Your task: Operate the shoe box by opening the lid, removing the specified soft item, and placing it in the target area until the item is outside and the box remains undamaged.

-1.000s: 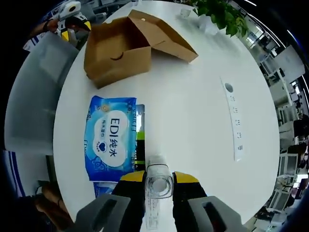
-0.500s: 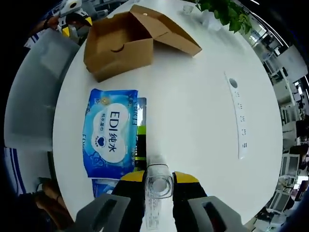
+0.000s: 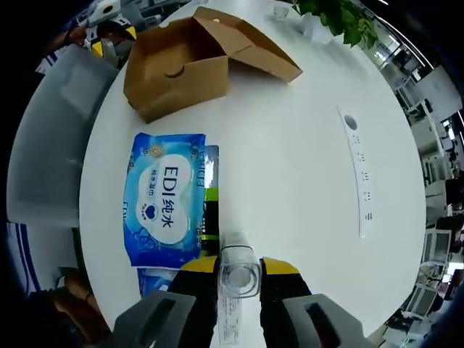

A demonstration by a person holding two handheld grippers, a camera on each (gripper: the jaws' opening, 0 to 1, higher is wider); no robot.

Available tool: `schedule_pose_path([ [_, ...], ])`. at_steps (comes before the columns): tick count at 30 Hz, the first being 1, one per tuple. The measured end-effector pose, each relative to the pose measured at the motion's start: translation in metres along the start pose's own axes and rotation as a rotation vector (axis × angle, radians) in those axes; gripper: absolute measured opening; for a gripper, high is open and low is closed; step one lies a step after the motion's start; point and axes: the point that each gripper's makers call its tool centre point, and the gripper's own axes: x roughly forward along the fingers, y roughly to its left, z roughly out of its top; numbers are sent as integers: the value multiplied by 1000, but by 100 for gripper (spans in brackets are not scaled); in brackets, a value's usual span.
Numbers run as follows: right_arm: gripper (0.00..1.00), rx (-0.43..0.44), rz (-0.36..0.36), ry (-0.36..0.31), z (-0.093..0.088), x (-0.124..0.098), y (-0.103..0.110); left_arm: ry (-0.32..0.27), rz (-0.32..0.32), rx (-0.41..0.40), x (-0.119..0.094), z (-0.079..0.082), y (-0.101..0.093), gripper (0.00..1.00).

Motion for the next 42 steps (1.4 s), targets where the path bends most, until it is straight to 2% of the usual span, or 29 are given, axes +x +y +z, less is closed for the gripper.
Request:
schedule_pose_path([
  [16,19,-11,7,7,0,2,0,-6,-1,1,-2,1,0,48],
  [32,23,9,-23,-4,-2,-1,-5,-6,-1,2,-1,1,0,48],
  [38,26,28,-36,-8,-6,-9,-2,-10,-3,1,-1,2,-1,48],
  [42,26,74,-67,-31,-11,-17,-1,-17,1,-15,-1,3,1,47],
])
